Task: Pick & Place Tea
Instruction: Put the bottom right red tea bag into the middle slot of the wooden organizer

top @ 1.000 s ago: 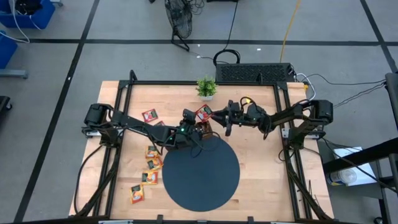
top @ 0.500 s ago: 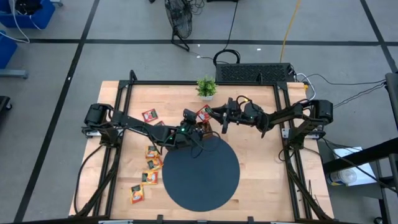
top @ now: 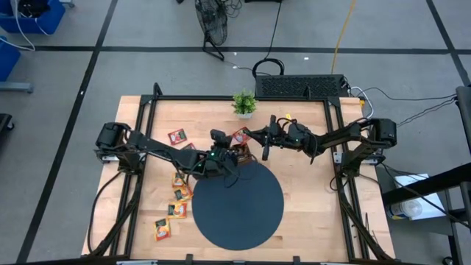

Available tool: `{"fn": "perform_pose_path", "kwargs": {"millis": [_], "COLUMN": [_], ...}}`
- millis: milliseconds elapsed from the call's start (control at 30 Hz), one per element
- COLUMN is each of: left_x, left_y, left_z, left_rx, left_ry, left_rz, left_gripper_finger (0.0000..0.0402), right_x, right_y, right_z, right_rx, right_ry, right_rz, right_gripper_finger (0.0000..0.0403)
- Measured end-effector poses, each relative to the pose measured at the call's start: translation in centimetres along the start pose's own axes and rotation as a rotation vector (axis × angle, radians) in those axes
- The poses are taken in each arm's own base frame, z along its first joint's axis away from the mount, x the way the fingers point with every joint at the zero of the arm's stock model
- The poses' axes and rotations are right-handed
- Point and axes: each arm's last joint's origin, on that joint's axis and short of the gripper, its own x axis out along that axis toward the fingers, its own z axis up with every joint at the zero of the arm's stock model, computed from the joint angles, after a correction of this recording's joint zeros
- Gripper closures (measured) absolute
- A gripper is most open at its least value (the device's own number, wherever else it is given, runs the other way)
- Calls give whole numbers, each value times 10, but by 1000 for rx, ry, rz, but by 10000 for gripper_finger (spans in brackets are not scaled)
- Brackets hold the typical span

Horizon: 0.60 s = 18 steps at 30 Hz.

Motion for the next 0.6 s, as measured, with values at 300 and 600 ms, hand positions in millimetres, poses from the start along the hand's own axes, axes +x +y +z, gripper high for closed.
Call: {"fn": "perform_pose_path", "kwargs": {"millis": [300, 600], "left_x": [-23, 10], "left_y": [47, 104], "left_z": [-8, -24], "left_rx": [-287, -910], "left_ry": [-137, -348], "left_rz": [-177, -918], "left_gripper_finger": [336, 231], "right_x": [-13, -7], "right_y": [16, 50], "right_z": [16, 31], "right_rx": [-139, -239], "right_ry": [94, 317], "right_rz": [49, 212], "right_gripper_finger": [402, 403]}}
